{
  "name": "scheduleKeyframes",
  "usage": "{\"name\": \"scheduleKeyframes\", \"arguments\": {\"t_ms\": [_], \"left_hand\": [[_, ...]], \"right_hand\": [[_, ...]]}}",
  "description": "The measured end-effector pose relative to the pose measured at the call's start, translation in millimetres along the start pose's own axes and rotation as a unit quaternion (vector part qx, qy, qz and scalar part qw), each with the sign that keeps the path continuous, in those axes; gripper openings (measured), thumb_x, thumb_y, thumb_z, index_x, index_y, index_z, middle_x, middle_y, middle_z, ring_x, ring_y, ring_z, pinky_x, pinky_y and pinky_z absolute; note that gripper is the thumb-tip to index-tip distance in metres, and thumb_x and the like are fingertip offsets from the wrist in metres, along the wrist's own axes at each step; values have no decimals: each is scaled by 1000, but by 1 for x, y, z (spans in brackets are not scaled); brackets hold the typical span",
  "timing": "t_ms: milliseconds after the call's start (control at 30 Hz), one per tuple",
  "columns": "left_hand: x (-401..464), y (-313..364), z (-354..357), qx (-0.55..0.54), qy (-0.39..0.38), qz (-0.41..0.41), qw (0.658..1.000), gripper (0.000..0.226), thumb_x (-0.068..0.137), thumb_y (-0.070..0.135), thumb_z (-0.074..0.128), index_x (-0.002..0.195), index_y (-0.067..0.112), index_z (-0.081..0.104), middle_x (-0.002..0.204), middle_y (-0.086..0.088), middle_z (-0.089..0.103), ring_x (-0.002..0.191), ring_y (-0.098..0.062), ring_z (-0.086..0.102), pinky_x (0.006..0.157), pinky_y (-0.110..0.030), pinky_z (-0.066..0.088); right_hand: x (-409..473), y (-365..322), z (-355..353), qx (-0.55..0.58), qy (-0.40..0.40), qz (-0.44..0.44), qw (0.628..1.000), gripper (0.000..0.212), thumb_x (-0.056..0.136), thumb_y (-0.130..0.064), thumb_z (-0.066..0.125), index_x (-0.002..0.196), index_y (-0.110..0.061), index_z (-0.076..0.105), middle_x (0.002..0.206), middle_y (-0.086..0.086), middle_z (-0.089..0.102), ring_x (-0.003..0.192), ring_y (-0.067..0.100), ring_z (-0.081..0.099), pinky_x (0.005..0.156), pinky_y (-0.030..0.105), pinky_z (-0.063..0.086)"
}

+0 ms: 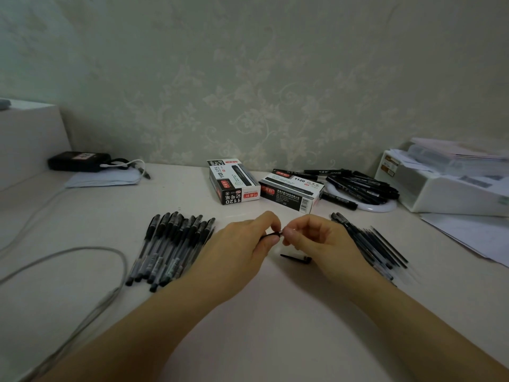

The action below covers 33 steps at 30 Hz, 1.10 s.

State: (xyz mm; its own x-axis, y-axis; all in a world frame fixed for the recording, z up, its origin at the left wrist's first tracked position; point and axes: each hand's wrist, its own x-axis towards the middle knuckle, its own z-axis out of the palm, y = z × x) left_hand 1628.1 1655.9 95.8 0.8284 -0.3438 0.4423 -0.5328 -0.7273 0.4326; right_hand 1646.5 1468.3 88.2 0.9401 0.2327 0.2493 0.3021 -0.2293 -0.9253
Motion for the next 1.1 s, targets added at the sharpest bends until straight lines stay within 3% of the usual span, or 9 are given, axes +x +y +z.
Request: {"name": "scheduleKeyframes", "arguments": {"t_ms": [167, 333, 567, 633, 700, 833, 933, 1100], "left_hand": [[-1, 2, -2, -3, -10, 3, 1000, 20, 100, 34, 42, 119, 39, 46, 82, 12, 60, 72, -7, 55, 68, -38, 51], [0, 3, -2, -5, -17, -7, 1000, 21, 100, 33, 41, 119, 40, 43, 82, 13, 61, 72, -5, 56, 68, -38, 52], [-1, 3, -3, 3, -19, -21, 1000, 19, 102, 30, 38, 118, 39, 46, 80, 11, 62, 74, -6, 58, 70, -39, 52], [-1, 4, -3, 10, -17, -23, 1000, 20, 102, 30, 38, 117, 40, 46, 79, 11, 62, 74, -6, 58, 70, -39, 52], [0, 3, -4, 16, -12, -31, 999, 20, 102, 29, 38, 117, 40, 46, 79, 10, 62, 73, -7, 57, 69, -39, 52], [0, 2, -4, 18, -11, -46, 999, 22, 102, 28, 38, 118, 40, 47, 79, 9, 62, 75, -9, 57, 70, -40, 53], [0, 2, -4, 14, -11, -47, 999, 23, 102, 28, 39, 119, 39, 48, 78, 9, 62, 73, -8, 56, 70, -40, 52], [1, 2, -3, 20, -14, -44, 999, 23, 102, 29, 38, 119, 40, 48, 77, 9, 60, 72, -8, 55, 69, -39, 52]], "right_hand": [[0, -1, 1, 30, 5, 12, 999, 11, 80, -36, 72, 88, -30, 73, 85, -1, 76, 85, 10, 71, 78, 22, 49], [0, 1, 0, 38, 11, 23, 999, 8, 88, -18, 71, 95, -22, 73, 88, 0, 76, 89, 12, 72, 82, 25, 54], [4, 1, -5, 9, 75, 21, 997, 8, 89, -18, 71, 94, -24, 72, 83, -5, 75, 73, -4, 64, 65, 9, 47], [3, 2, -6, -30, 96, 13, 995, 8, 89, -19, 71, 92, -26, 72, 84, -7, 74, 77, -1, 65, 67, 13, 47], [2, 3, -7, -144, 84, -19, 986, 9, 90, -21, 69, 90, -30, 70, 85, -14, 70, 80, 0, 61, 67, 14, 45], [-2, 3, -4, -396, -3, -108, 912, 9, 94, -27, 62, 98, -34, 67, 92, -20, 62, 86, 2, 49, 73, 18, 39], [-2, 5, -2, -434, -36, -124, 891, 10, 95, -29, 60, 102, -33, 67, 96, -16, 56, 89, 7, 45, 78, 24, 40], [-2, 8, -1, -417, -39, -118, 900, 12, 94, -33, 61, 104, -36, 67, 95, -19, 50, 91, 4, 43, 78, 22, 40]]}}
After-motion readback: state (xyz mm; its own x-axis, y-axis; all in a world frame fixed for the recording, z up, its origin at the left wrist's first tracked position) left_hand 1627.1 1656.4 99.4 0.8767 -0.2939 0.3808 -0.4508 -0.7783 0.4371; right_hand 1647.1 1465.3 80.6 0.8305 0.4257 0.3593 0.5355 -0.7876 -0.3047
